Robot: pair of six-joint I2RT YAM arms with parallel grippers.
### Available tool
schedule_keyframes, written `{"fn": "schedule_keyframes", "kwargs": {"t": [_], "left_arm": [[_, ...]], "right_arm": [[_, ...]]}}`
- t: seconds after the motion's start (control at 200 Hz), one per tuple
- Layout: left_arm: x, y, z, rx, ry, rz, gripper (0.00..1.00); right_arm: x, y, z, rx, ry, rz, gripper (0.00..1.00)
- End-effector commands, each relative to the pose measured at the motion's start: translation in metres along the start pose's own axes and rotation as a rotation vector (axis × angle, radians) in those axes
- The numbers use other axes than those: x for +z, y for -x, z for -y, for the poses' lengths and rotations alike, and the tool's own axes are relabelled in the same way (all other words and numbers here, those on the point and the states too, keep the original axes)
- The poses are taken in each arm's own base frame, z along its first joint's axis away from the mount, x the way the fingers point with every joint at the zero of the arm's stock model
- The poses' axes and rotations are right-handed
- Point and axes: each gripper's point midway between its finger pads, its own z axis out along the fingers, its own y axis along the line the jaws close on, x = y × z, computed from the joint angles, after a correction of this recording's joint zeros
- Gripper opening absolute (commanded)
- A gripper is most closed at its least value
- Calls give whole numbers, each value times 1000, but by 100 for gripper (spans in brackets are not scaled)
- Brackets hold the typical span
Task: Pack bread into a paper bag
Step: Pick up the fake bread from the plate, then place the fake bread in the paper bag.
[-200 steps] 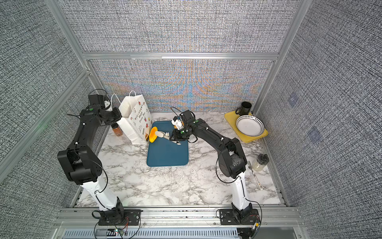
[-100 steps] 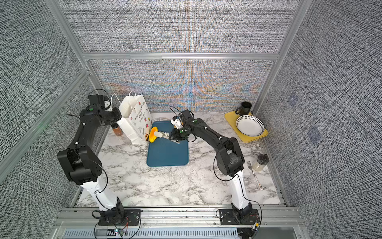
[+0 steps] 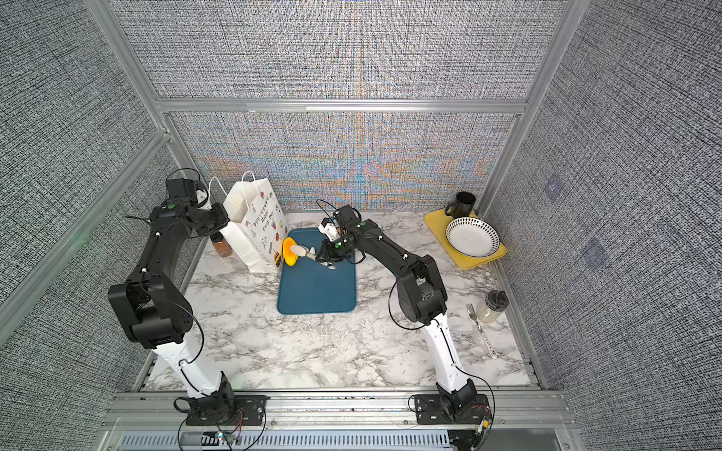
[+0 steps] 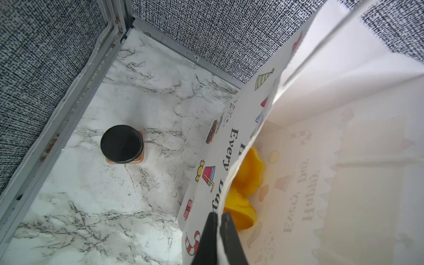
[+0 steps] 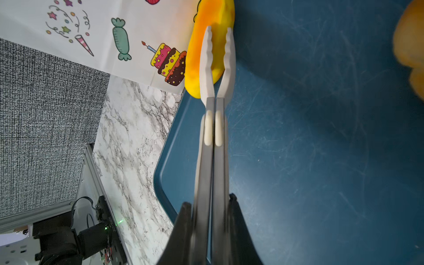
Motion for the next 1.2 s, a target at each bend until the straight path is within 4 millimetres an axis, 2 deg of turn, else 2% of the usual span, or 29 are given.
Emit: {"fn": "schedule_keyframes", "kwargs": {"t": [0.0,0.105,0.245,0.33,0.54,0.746,0.961,1.196], "left_arm": [[0,-3,-3,-2,8,-15,2],[0,-3,-3,-2,5,-16,2],[-1,-4,-2,0,5,-15,2],[-1,-4,-3,1,5,-18,2],[-1,-6,-2,-1,-2,-21,2],[-1,-5,-2,-2,1,-18,2],[0,-7,-3,-2,5,-27,2],[0,-9,-1,-4,-2,-33,2]], "right_arm": [[-6,0,-8,-30,17,5,0],[-16,1,-13,-36,14,30,0],[-44,12,-29,-70,-5,95,0],[-65,27,-45,-99,1,158,0],[-118,81,-98,-172,61,333,0],[-158,105,-142,-223,170,452,0],[-182,118,-182,-262,297,528,0],[-176,119,-219,-317,386,530,0]]}}
